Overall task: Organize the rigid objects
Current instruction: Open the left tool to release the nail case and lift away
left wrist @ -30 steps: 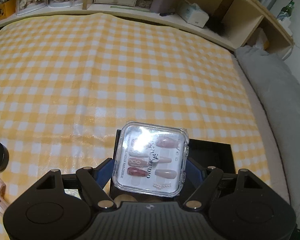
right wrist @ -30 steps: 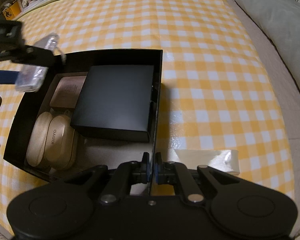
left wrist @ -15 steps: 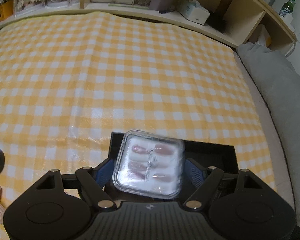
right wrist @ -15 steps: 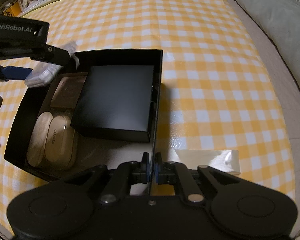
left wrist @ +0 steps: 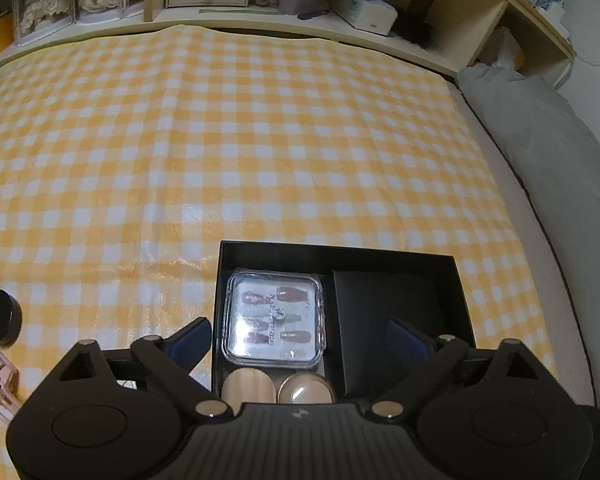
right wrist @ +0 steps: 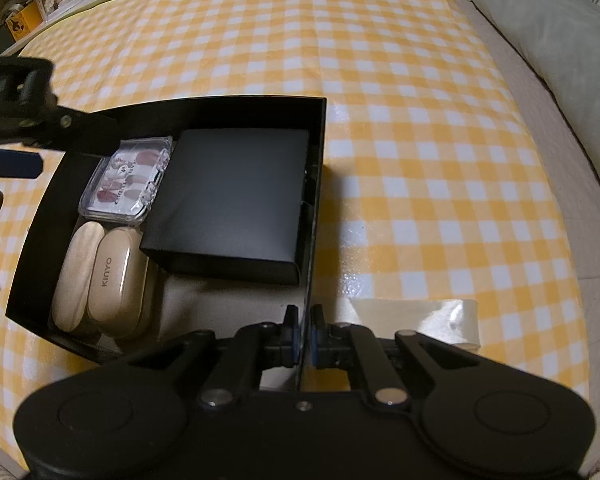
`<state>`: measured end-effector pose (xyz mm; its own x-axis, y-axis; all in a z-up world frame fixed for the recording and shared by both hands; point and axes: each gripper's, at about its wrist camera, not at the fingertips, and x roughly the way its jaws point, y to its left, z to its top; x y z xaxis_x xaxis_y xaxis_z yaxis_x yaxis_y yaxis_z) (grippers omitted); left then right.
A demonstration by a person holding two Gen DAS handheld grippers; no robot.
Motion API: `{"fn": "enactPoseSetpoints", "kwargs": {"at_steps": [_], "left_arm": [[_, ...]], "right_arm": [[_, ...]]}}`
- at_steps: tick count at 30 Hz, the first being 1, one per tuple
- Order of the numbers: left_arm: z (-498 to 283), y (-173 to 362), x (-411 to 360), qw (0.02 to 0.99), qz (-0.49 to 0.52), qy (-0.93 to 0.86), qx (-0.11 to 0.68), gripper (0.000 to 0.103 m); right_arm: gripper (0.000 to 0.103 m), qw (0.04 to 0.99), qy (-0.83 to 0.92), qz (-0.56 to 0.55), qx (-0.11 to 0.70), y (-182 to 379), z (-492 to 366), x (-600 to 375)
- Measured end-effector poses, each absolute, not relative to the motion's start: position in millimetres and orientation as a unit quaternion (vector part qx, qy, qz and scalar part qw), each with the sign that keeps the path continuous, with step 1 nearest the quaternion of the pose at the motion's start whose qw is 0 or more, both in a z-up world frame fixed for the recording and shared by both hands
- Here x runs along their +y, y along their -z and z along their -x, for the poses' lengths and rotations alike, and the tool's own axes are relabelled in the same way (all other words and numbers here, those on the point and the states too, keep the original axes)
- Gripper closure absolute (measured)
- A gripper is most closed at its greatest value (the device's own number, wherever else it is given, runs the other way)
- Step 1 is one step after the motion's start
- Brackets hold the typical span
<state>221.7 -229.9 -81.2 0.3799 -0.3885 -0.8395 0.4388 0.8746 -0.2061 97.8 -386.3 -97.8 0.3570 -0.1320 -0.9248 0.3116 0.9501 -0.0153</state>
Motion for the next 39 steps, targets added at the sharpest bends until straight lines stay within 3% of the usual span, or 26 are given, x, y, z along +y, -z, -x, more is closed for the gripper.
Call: {"fn": "enactPoseSetpoints", "kwargs": {"at_steps": [6,28,39], "left_arm": [[-209.4,77.4,-226.1,0.829,-0.036,0.255,0.496,0.0],[-158.7,55.6,-170.4,0.835,-0.059,0.288,0.466,0.0],[-159.0,44.6,-115.5,0.865,-0.088,0.271,0.413,0.0]], "right_arm": [[0.097,0.819,0.135,-0.082,0.552,96.4,-98.2,-385.4],[0.097,0.821,0.139,-0.091,0.546,95.9,-96.2,-388.0],[0.097,0.826,0.141,-0.088,0.539,89.4,-91.7,-385.1]]}}
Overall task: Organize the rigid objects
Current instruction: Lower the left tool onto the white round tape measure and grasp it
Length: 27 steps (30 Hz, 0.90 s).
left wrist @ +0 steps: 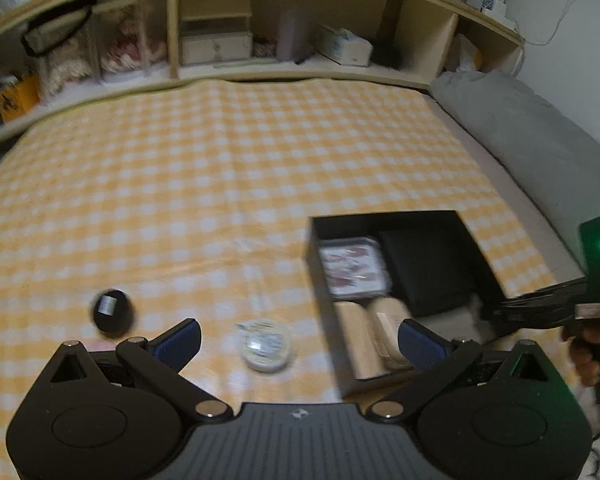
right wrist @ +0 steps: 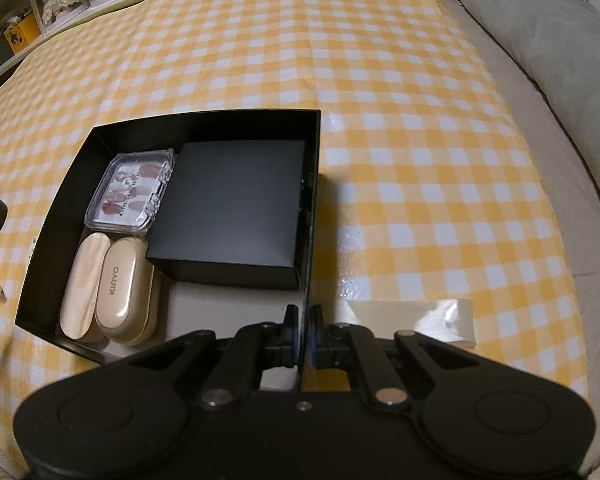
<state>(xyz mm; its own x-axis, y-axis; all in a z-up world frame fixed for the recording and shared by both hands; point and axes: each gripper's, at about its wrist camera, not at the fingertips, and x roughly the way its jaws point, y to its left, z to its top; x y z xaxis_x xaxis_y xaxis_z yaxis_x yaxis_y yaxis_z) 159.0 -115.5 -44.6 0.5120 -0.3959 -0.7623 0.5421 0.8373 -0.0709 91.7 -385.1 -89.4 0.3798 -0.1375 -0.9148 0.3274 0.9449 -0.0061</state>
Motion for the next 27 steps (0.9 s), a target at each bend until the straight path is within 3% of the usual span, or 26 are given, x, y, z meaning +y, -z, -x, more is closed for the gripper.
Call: {"fn": "enactPoseSetpoints", "kwargs": {"at_steps": [12,18,20,25,27], "left_arm": [[-189.0,58.3,-85.8,0.872,-0.133,0.278,0.38,0.0],[-176.6,76.9,-107.2,0.841,-0.222,0.345,0.354,0.0],[-173.4,85.9,-114.6,0.828,-0.247,0.362,0.351,0.002],[-172.4,110.5,-129.5,0.794,-0.278,0.401,0.362,0.02],[-173.9,120.5,-133.6,0.785,-0.286,0.406,0.371,0.021]], "right_arm": [[0.097,0.825,0.142,-0.101,0.537,85.6,-88.7,-388.1],[0.098,0.829,0.148,-0.112,0.527,75.9,-87.0,-393.6],[0.098,0.83,0.149,-0.117,0.524,73.0,-86.3,-393.7],[0.098,0.831,0.151,-0.121,0.522,69.1,-83.6,-395.5],[0.098,0.833,0.154,-0.122,0.518,66.9,-84.5,-394.6]]}}
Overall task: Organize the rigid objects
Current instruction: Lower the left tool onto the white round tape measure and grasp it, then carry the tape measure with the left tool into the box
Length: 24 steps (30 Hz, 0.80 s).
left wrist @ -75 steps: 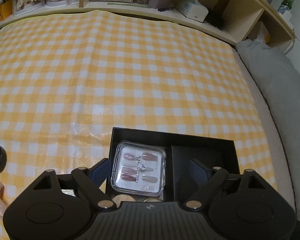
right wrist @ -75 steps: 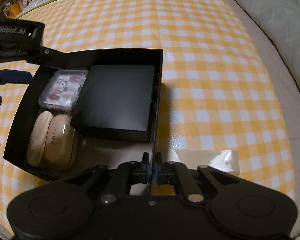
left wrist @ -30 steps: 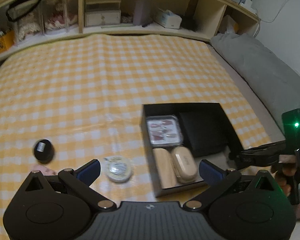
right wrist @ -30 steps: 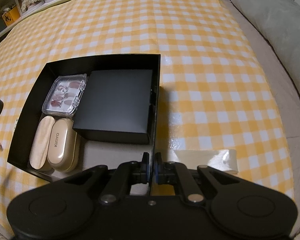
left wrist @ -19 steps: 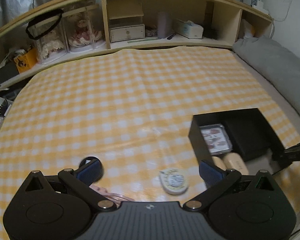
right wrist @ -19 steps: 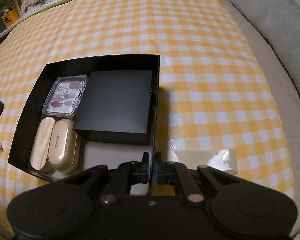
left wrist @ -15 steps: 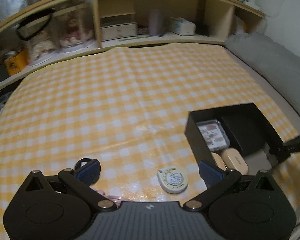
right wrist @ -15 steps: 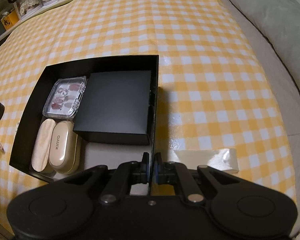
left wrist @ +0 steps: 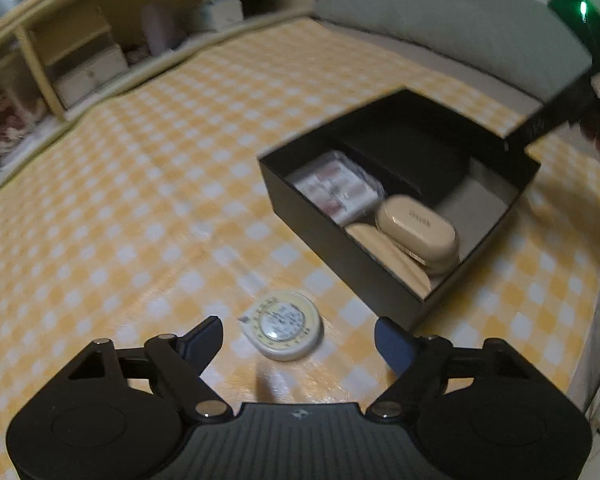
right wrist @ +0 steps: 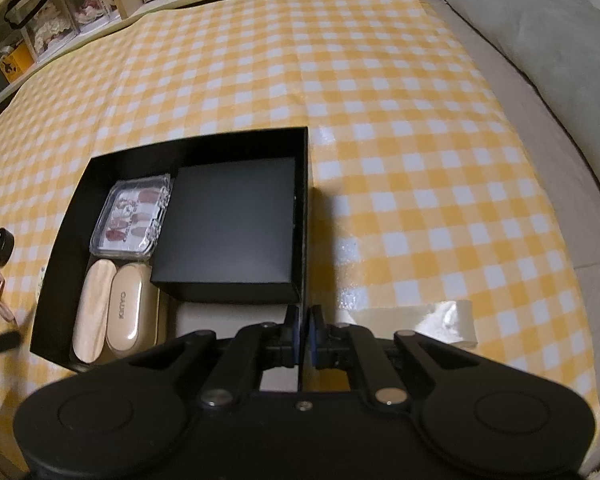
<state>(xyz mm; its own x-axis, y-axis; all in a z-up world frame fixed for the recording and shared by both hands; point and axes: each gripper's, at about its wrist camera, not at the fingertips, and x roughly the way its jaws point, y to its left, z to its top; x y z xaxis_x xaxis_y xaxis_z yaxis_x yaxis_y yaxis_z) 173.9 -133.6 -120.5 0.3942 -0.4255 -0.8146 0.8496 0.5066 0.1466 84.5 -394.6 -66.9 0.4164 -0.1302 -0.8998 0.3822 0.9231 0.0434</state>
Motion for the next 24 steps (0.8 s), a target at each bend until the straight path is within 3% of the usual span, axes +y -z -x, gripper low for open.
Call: {"fn": "enactPoseSetpoints", "kwargs": {"at_steps": [11,16,24], "left_arm": [[-207.7,157.9,-141.3,0.789,-0.267,0.383,0.398,0.027],[-217.5,161.3,-139.0,0.786,-0.25,0.382,0.416,0.042],[-220.9,153.9,-134.9,0.799,-0.227,0.37,0.416,0.042]], "right_arm": [[0.098,0.832,0.155,-0.118,0.52,65.1,-85.4,-394.5],[0.098,0.831,0.155,-0.115,0.522,67.8,-87.8,-393.4],[0.098,0.83,0.155,-0.116,0.522,68.3,-88.4,-393.6]]}}
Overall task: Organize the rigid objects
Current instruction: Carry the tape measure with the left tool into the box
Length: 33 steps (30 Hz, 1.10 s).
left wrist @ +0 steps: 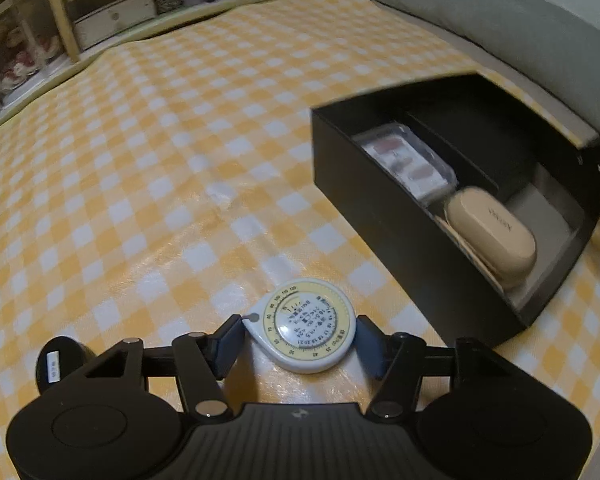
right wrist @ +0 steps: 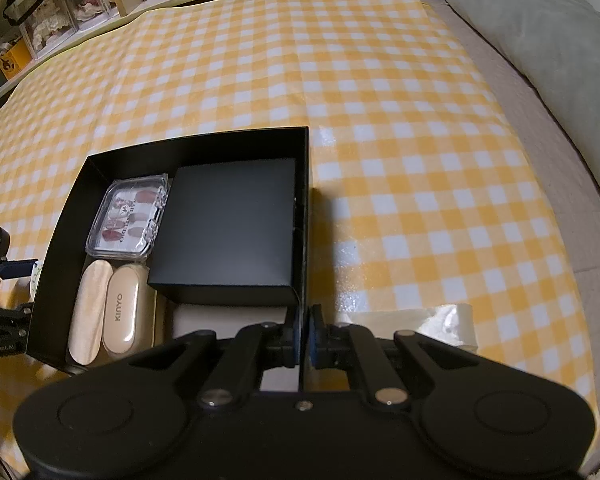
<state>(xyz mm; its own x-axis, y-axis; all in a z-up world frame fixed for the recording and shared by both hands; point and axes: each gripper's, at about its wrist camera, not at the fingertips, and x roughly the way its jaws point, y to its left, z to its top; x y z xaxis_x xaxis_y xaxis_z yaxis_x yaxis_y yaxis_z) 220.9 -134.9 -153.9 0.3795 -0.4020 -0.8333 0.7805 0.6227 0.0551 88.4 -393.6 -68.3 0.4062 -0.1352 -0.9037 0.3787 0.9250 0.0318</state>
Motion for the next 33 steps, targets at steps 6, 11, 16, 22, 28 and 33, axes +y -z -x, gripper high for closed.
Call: {"fn": "enactPoseSetpoints", "kwargs": {"at_steps": [6,11,16,22,28,33], "left_arm": [[-220.3,117.5,-129.9,0.826,-0.162,0.373,0.39,0.042],[-201.7,88.2,-134.7,0.829,-0.114,0.409,0.365,0.042],[-171.7,77.2,-159.5,0.806,-0.075,0.452,0.374,0.042],[-143.3,86.5,-205.3,0.782,-0.09,0.493,0.37,0.042],[-133.1,108.8,-235.3,0.773,-0.114,0.502,0.371,0.042],[-135.2,121.3,-248.9,0.77,-0.11,0.501,0.379,0.042]], "right_arm": [[0.098,0.83,0.155,-0.116,0.523,69.1,-89.0,-393.8],[0.098,0.83,0.154,-0.118,0.523,68.7,-88.6,-394.0],[0.098,0.83,0.154,-0.118,0.523,68.9,-88.8,-392.4],[0.097,0.83,0.154,-0.119,0.523,68.0,-88.4,-394.5],[0.097,0.829,0.153,-0.126,0.524,70.3,-89.3,-392.8],[0.097,0.828,0.153,-0.13,0.524,70.5,-89.4,-394.3]]}}
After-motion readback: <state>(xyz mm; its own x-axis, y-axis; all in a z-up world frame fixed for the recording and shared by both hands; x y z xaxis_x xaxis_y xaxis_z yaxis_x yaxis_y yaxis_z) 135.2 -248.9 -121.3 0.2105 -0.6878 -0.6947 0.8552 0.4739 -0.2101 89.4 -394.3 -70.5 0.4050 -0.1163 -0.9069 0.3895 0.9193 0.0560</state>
